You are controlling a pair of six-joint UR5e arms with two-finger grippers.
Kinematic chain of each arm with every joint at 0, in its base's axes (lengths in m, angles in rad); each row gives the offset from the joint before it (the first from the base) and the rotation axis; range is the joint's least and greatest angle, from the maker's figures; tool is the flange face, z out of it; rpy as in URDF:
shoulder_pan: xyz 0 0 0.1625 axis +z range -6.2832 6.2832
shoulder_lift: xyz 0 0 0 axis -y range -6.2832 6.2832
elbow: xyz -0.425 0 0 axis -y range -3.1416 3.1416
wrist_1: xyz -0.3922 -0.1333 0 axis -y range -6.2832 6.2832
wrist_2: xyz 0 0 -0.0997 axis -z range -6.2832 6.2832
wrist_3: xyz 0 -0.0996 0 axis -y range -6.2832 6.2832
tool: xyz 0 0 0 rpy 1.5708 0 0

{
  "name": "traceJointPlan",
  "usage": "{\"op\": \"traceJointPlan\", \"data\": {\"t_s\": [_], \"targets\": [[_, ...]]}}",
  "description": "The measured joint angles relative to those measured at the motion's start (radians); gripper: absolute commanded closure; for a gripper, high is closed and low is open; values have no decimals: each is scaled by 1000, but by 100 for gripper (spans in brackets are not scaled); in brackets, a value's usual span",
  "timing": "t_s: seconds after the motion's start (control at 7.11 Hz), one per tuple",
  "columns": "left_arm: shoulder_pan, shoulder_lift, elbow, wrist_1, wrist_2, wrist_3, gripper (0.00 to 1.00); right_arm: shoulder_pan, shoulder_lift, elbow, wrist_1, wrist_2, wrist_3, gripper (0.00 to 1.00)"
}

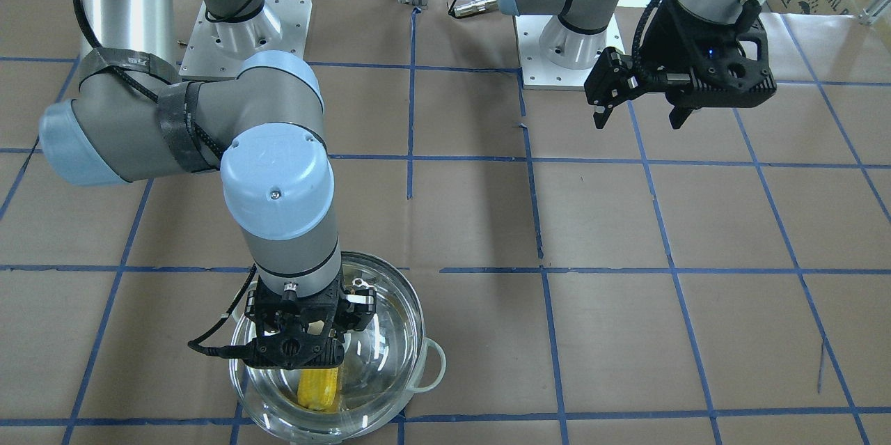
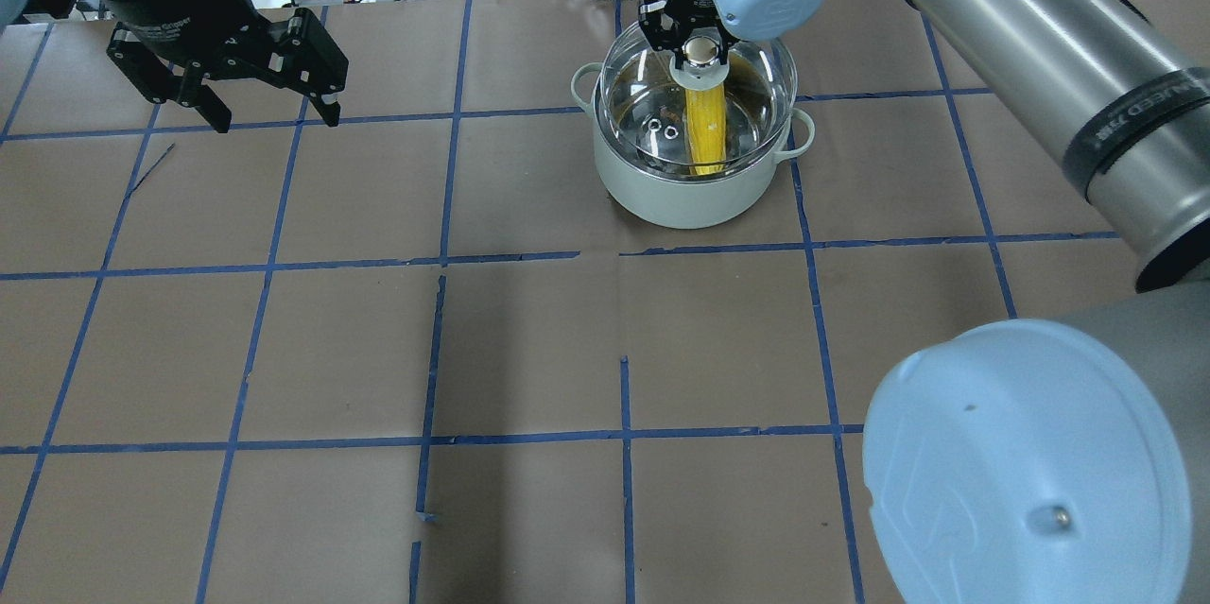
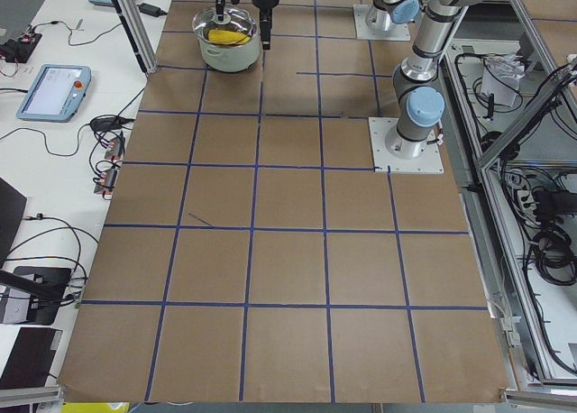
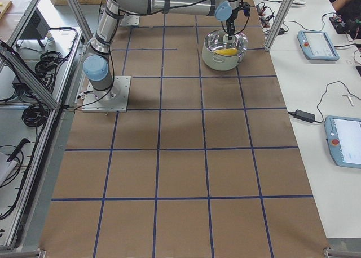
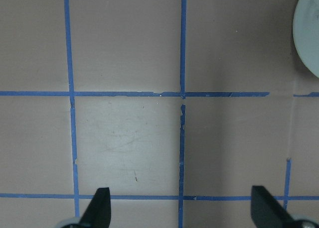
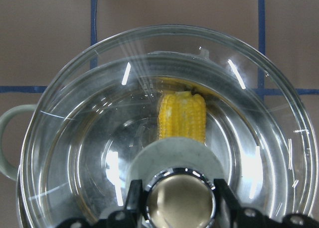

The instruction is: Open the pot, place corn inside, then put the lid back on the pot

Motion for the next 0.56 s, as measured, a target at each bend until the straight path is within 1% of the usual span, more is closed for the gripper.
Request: {"op": "traceJointPlan", "data": {"t_s": [0.56], "targets": [[1,2,-6,4,5,6,0,3,-6,4,21,3,-1,76]]}}
